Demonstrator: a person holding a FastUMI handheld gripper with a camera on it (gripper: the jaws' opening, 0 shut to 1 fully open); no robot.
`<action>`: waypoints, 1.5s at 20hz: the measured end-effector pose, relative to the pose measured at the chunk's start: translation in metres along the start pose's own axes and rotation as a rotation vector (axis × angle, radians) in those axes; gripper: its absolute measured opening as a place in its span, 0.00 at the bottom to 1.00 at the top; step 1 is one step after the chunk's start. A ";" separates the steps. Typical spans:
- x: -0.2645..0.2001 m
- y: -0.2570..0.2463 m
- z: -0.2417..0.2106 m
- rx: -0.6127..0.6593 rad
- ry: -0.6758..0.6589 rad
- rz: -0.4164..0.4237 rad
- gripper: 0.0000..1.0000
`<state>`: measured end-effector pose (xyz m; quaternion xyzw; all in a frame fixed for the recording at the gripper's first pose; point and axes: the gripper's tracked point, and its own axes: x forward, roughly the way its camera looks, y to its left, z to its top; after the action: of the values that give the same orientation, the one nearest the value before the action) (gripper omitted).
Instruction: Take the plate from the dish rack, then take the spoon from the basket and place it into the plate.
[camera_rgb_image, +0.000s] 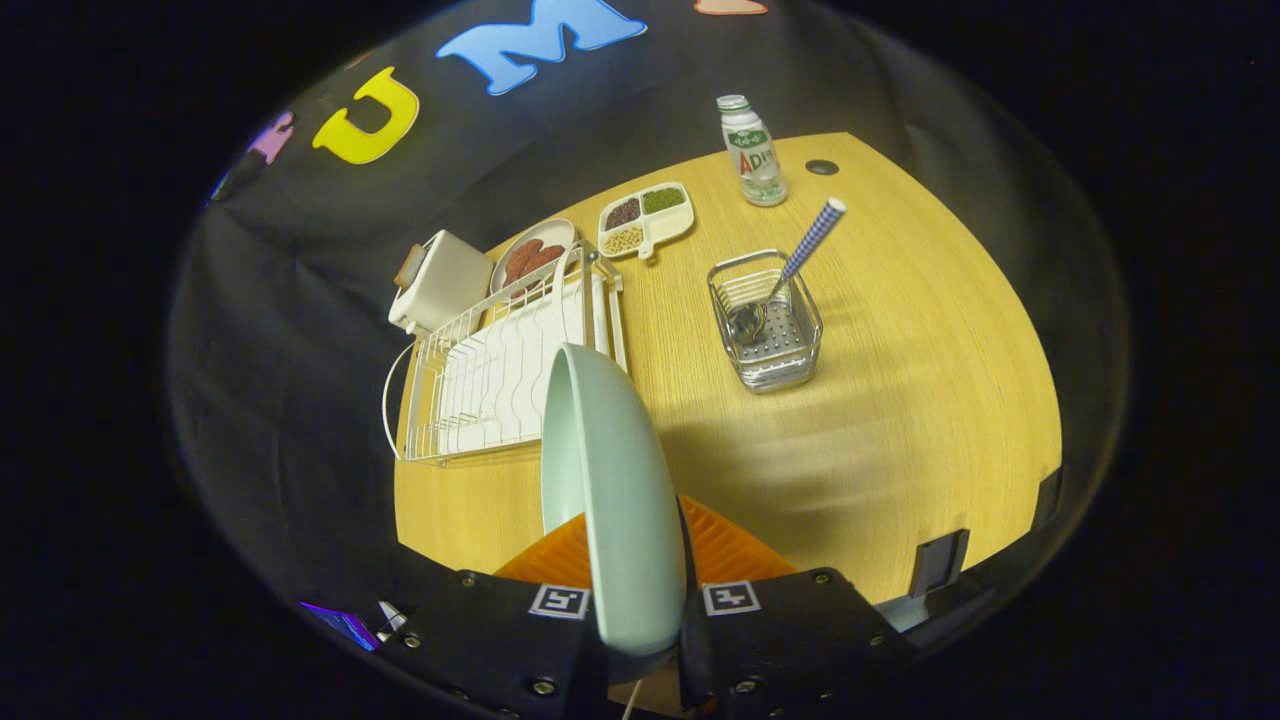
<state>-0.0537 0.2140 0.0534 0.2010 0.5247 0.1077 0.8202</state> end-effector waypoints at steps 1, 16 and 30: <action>0.006 -0.005 -0.007 0.000 0.008 0.000 0.27; 0.102 -0.003 -0.080 0.001 0.043 0.259 0.27; 0.092 -0.058 -0.049 -0.122 -0.076 0.171 0.57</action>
<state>-0.0605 0.2086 -0.0655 0.1987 0.4665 0.2011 0.8381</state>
